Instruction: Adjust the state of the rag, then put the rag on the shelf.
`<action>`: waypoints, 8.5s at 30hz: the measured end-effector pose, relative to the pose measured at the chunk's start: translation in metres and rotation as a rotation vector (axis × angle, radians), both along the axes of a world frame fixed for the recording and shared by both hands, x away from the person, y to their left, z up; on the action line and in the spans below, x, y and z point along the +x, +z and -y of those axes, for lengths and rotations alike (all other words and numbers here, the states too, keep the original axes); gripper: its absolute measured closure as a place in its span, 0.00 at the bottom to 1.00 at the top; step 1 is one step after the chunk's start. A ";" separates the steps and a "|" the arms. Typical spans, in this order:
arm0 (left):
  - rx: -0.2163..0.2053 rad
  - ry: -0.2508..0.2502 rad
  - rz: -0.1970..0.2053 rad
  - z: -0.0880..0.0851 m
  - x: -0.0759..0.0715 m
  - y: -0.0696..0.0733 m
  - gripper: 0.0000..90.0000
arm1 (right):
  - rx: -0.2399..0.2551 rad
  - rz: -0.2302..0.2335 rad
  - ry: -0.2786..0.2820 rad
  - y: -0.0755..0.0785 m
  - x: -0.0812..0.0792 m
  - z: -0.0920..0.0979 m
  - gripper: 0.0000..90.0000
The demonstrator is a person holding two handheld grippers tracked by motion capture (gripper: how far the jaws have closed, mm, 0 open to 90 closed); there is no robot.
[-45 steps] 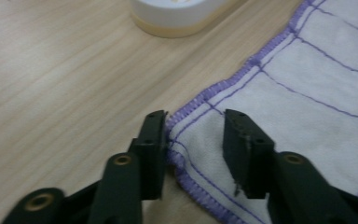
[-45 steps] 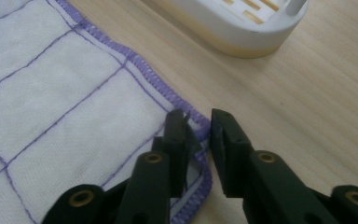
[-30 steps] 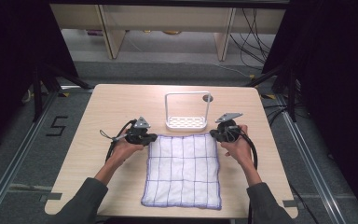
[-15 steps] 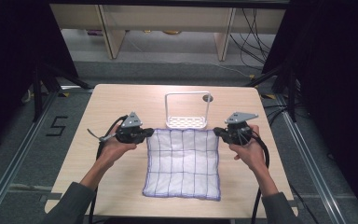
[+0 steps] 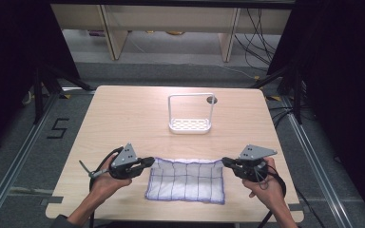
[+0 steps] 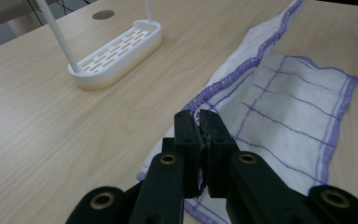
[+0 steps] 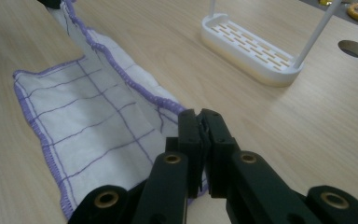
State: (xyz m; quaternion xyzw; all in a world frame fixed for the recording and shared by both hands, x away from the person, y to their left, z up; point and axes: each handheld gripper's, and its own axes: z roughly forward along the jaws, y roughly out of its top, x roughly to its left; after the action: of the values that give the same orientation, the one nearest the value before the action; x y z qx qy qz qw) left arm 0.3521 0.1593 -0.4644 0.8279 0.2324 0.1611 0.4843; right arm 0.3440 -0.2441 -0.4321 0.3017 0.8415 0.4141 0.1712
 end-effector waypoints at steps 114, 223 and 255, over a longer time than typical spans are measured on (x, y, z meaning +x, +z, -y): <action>0.101 -0.156 -0.171 0.067 -0.061 -0.042 0.91 | -0.237 -0.210 0.184 -0.047 0.168 -0.131 0.93; 0.072 0.112 -0.218 0.083 0.119 -0.044 0.91 | -0.119 -0.263 -0.136 -0.064 0.131 -0.073 0.92; 0.013 0.102 -0.171 0.074 0.113 -0.022 0.92 | -0.013 -0.180 -0.095 -0.036 0.117 -0.068 0.92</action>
State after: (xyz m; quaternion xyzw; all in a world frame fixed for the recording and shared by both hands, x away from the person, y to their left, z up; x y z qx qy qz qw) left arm 0.4651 0.0856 -0.4867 0.8289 0.3137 0.1161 0.4483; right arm 0.4606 -0.1765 -0.4686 0.3762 0.8410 0.3711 0.1164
